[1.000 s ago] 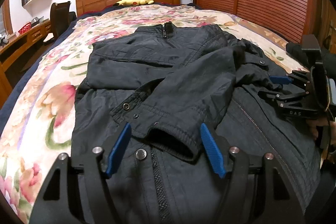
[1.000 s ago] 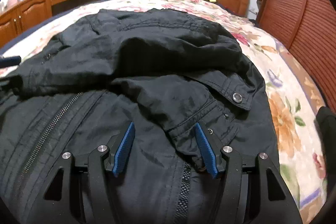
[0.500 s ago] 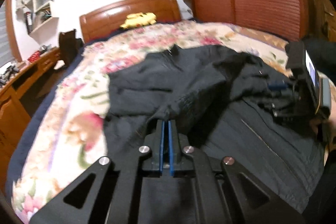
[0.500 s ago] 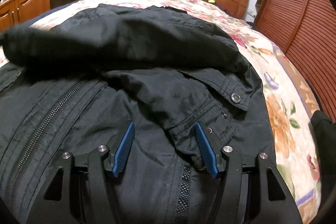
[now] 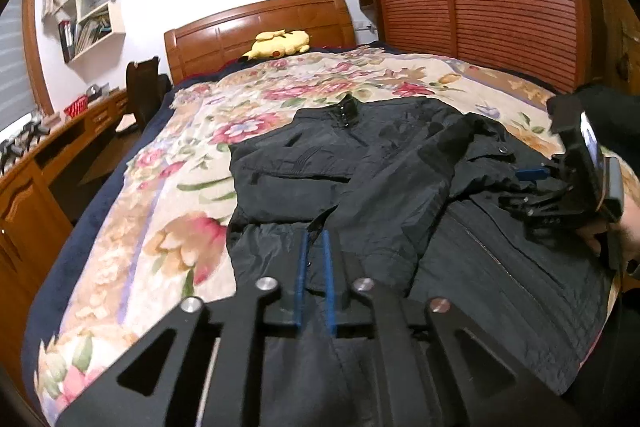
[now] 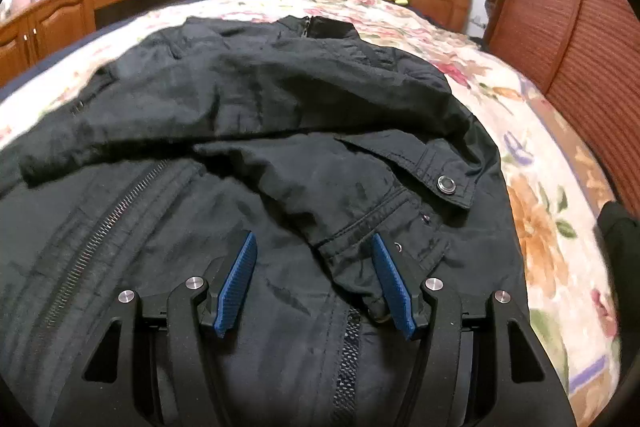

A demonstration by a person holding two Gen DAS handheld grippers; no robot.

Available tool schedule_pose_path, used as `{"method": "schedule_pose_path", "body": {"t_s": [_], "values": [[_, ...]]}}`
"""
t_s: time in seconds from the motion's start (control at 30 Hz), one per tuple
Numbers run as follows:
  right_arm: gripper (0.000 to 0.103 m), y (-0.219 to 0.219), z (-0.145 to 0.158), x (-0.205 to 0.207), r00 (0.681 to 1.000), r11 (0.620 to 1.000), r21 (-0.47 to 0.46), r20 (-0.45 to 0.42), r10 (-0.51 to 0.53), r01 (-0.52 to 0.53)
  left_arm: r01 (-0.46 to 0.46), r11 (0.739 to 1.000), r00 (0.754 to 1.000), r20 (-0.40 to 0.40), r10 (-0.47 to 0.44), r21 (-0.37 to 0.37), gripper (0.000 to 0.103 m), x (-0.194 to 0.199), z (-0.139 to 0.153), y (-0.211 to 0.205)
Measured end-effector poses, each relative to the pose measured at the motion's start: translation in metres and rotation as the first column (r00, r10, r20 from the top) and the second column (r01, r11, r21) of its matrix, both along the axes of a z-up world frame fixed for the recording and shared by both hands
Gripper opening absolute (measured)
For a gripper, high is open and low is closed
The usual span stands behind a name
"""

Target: Fold large clothes

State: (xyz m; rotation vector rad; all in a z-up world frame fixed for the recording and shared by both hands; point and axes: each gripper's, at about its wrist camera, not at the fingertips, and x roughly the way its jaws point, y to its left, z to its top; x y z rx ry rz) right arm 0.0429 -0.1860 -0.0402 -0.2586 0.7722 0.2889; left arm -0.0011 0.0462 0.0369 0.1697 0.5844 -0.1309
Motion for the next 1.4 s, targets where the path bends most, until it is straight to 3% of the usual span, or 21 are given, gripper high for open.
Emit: {"method": "schedule_pose_path", "body": {"t_s": [0.13, 0.2, 0.33, 0.57, 0.7, 0.77, 0.9, 1.1, 1.4], "values": [[0.061, -0.001, 0.03, 0.005, 0.999, 0.996, 0.092, 0.035, 0.018, -0.021, -0.007, 1.0, 1.0, -0.013, 0.006, -0.026, 0.029, 0.001, -0.008, 0.01], [0.061, 0.008, 0.044, 0.015, 0.998, 0.995, 0.093, 0.055, 0.029, -0.034, -0.011, 0.999, 1.0, -0.021, 0.01, -0.05, 0.039, 0.0, -0.013, 0.014], [0.06, 0.035, 0.057, 0.048, 0.996, 0.995, 0.077, 0.068, 0.057, -0.062, -0.013, 0.996, 0.999, -0.042, 0.01, -0.089, 0.049, -0.003, -0.025, 0.022], [0.05, 0.072, 0.04, 0.1, 0.997, 0.995, 0.067, 0.0, 0.078, -0.077, -0.021, 0.995, 0.997, -0.075, 0.014, -0.093, 0.054, -0.011, -0.044, 0.028], [0.05, 0.082, 0.007, 0.108, 0.98, 0.992, 0.039, -0.153, 0.127, -0.123, -0.028, 0.997, 0.996, -0.083, 0.022, -0.078, 0.055, -0.018, -0.05, 0.031], [0.05, 0.086, -0.01, 0.106, 0.973, 0.99, -0.017, -0.184, 0.138, -0.143, -0.032, 0.997, 0.996, -0.085, 0.026, -0.075, 0.055, -0.021, -0.052, 0.033], [0.051, 0.076, -0.006, 0.102, 0.978, 0.993, 0.038, -0.177, 0.114, -0.109, -0.042, 0.996, 0.995, -0.095, 0.035, -0.074, 0.055, -0.026, -0.056, 0.037], [0.05, 0.055, 0.031, 0.066, 0.99, 0.993, 0.051, -0.088, 0.107, -0.103, -0.063, 0.995, 0.993, -0.101, 0.055, -0.077, 0.055, -0.04, -0.058, 0.041], [0.051, -0.023, 0.065, -0.016, 0.999, 0.998, 0.041, 0.009, 0.046, -0.047, -0.071, 0.995, 0.992, -0.112, 0.063, -0.069, 0.055, -0.065, -0.064, 0.04]]}}
